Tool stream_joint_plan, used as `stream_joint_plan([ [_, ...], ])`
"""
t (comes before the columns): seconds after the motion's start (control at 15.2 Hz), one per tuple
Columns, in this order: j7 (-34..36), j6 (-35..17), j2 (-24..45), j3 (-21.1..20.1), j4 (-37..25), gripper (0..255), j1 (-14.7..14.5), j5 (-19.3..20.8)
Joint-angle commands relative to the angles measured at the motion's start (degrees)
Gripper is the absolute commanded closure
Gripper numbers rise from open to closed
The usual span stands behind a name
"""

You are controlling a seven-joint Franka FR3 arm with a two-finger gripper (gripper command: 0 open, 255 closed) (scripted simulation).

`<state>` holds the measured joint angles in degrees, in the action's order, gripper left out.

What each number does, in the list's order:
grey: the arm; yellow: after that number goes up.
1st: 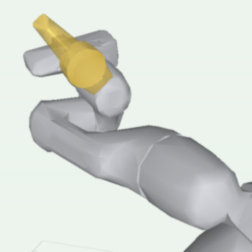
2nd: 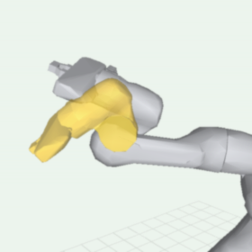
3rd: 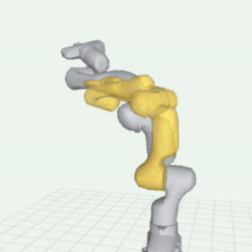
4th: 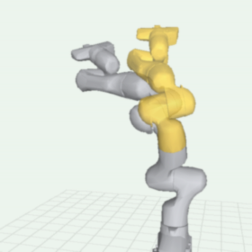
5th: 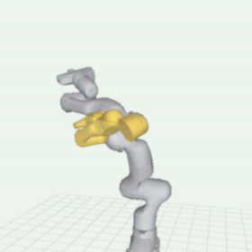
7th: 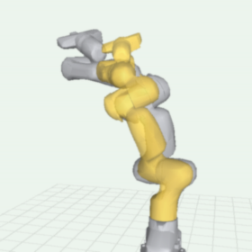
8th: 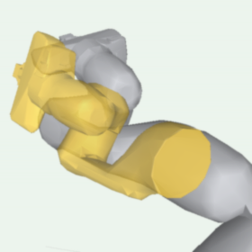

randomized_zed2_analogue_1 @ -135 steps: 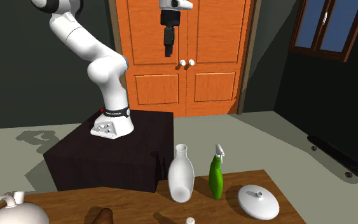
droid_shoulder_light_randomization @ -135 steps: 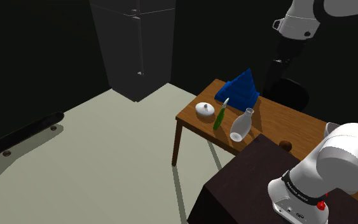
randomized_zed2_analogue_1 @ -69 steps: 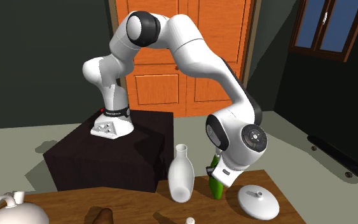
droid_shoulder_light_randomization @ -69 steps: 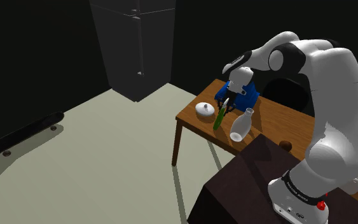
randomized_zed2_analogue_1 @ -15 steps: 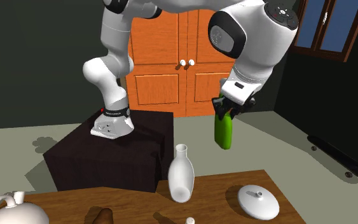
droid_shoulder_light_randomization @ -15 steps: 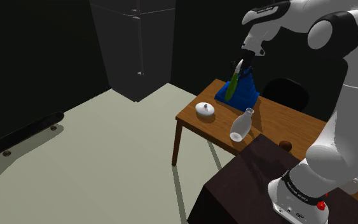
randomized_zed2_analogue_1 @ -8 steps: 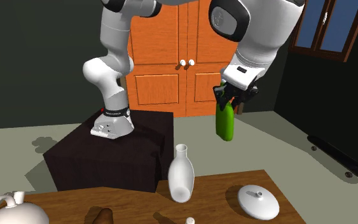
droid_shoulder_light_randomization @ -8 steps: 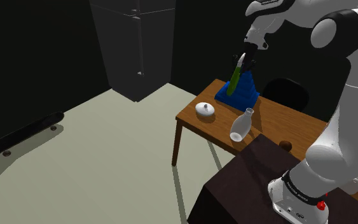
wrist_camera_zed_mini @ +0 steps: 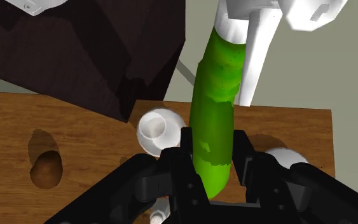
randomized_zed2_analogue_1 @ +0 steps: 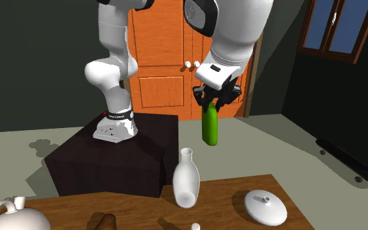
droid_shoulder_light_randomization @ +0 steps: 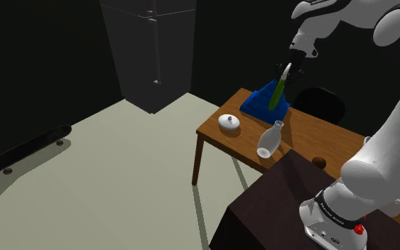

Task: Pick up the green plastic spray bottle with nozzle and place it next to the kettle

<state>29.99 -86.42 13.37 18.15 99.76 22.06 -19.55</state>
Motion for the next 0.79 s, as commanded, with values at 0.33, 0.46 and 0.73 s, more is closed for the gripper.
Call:
stream_joint_plan([
  [0.33,-6.67,-0.73,-7.54,3.7,9.56,255,3.45,5.17],
  [0.46,-8.55,-0.74,-9.3,4.83,11.61,255,4.56,6.75],
  [0.73,-12.47,-0.6,-12.28,7.21,14.91,255,6.94,10.02],
])
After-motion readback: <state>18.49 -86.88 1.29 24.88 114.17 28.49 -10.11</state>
